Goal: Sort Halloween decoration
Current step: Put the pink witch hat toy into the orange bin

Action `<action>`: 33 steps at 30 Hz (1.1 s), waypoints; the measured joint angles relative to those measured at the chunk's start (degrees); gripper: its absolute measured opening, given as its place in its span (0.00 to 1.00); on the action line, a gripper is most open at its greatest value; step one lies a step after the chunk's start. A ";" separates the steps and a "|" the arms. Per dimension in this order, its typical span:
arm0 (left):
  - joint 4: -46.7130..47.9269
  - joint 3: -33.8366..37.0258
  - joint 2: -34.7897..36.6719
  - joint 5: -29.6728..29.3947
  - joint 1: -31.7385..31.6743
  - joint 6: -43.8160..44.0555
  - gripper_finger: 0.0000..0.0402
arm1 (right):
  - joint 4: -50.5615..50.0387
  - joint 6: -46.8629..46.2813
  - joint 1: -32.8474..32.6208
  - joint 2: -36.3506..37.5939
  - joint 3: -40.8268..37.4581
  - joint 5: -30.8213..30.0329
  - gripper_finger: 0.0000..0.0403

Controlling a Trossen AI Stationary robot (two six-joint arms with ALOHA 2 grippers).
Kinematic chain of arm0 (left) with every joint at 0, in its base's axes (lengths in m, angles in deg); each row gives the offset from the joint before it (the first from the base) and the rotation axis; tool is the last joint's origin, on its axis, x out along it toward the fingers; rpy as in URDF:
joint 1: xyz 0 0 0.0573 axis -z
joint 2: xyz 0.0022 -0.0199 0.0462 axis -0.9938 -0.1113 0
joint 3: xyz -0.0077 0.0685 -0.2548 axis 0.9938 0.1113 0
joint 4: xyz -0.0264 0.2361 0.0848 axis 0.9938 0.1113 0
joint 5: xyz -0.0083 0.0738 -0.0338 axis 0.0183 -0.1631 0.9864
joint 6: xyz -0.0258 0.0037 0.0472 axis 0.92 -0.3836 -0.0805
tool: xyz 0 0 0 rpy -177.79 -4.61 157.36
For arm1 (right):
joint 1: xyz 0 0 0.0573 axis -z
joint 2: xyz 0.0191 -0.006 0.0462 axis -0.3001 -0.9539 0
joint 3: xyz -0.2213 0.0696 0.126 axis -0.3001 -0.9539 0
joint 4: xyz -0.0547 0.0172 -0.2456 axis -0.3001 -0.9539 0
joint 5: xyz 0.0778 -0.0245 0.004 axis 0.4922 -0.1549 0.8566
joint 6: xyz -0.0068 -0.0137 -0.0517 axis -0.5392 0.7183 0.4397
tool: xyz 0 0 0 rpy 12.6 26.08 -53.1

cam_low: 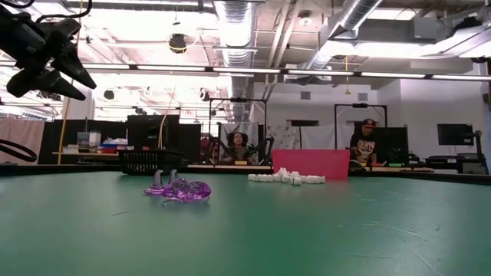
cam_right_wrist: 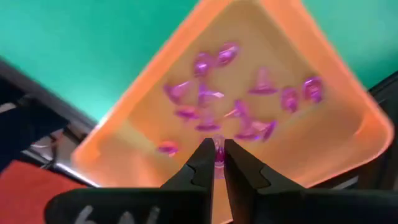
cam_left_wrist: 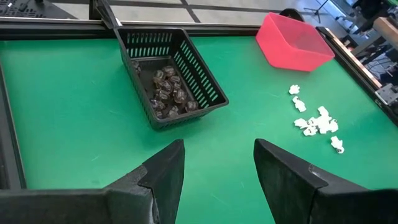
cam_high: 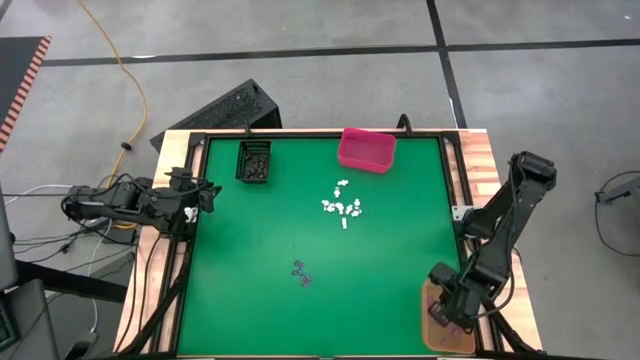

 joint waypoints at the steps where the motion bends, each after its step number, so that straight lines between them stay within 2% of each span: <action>1: 0.01 0.00 0.00 0.00 0.00 0.01 0.45 | -0.24 0.30 0.00 0.00 -0.50 0.06 0.13; 13: 0.55 0.00 -0.01 -0.28 0.00 0.00 0.46 | -0.42 5.73 0.03 0.12 -0.99 0.15 0.34; 17: 0.52 0.00 -0.02 -0.50 0.00 0.00 0.45 | 3.43 8.72 2.18 1.07 -0.98 0.18 0.39; 24: 0.53 0.00 0.00 -0.62 0.00 0.00 0.46 | 16.91 20.71 14.25 1.29 -0.96 -4.93 0.39; 28: 0.52 0.00 0.00 -0.62 0.00 0.00 0.45 | 22.53 34.27 24.01 -0.33 -0.94 -9.68 0.39; 33: 0.57 0.00 -0.01 -0.62 0.00 0.00 0.45 | 33.30 55.27 34.56 -5.86 -0.92 -10.40 0.39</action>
